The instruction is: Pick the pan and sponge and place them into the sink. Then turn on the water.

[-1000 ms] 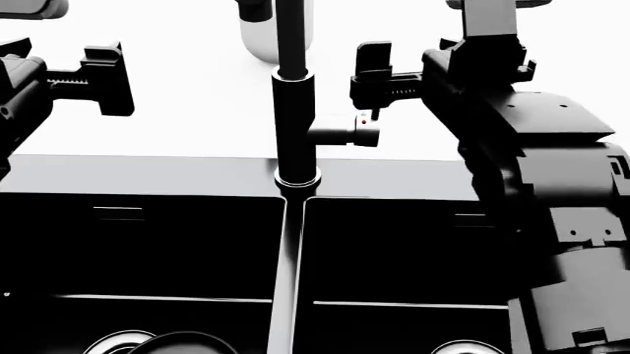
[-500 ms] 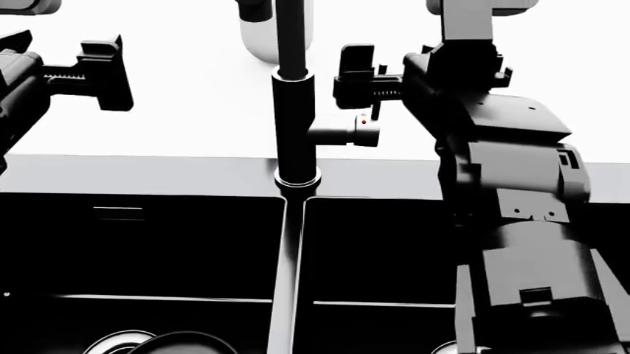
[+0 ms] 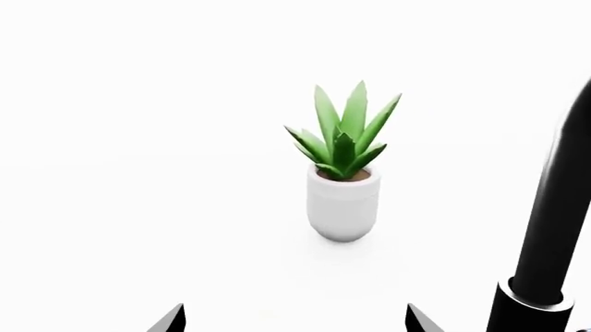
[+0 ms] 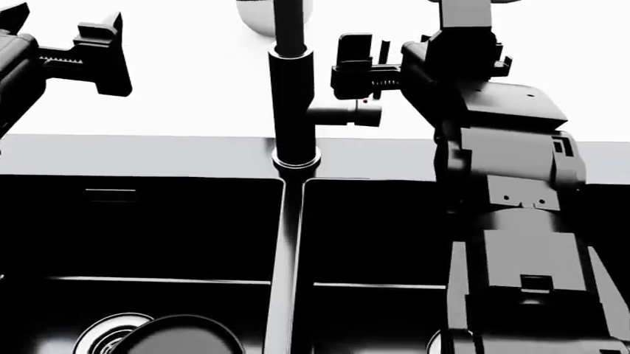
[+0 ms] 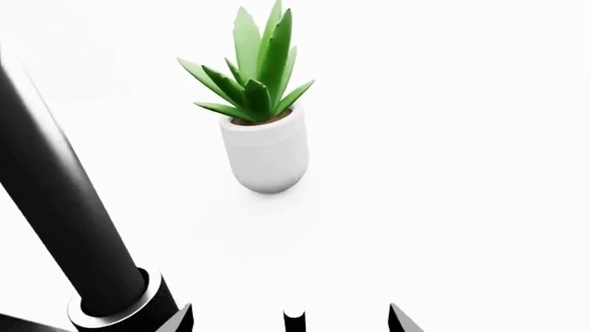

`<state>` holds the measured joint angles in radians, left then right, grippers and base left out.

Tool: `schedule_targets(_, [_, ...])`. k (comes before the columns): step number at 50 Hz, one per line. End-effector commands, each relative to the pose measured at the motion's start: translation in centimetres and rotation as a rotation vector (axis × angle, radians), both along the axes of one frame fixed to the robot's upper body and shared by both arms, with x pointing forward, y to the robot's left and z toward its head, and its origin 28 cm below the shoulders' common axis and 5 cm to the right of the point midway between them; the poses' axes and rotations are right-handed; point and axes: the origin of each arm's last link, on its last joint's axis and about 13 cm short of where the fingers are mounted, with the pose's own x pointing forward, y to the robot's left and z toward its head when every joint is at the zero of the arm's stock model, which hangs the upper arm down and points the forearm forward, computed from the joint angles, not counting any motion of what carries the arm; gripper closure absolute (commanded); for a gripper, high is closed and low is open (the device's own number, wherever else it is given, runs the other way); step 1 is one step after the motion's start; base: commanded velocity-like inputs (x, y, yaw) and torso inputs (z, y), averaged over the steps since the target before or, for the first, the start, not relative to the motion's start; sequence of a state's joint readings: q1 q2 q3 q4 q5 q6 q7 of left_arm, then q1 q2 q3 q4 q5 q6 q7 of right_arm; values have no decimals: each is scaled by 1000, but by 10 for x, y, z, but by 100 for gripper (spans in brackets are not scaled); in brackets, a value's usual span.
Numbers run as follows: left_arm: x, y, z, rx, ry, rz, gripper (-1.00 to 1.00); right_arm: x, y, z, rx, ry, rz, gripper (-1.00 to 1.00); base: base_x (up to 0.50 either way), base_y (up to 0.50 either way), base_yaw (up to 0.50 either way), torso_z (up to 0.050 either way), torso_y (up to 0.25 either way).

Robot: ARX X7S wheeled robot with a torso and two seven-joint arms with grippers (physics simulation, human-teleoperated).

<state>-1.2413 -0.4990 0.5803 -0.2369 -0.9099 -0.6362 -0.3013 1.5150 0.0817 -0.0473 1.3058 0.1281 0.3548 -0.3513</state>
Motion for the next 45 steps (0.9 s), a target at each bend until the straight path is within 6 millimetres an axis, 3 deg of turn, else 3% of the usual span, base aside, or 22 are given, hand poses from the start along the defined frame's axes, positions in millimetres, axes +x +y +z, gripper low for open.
schedule_targets(1, [0,-1,7,13,-20,-7,-100,0,0,7,-3,-14,1,-100,0,0,0,11,-76])
schedule_targets(45, [-1,5,8,25,-29,-3,-100,1,3,19,-28,-38,-9,-100,0,0,0,11,-78])
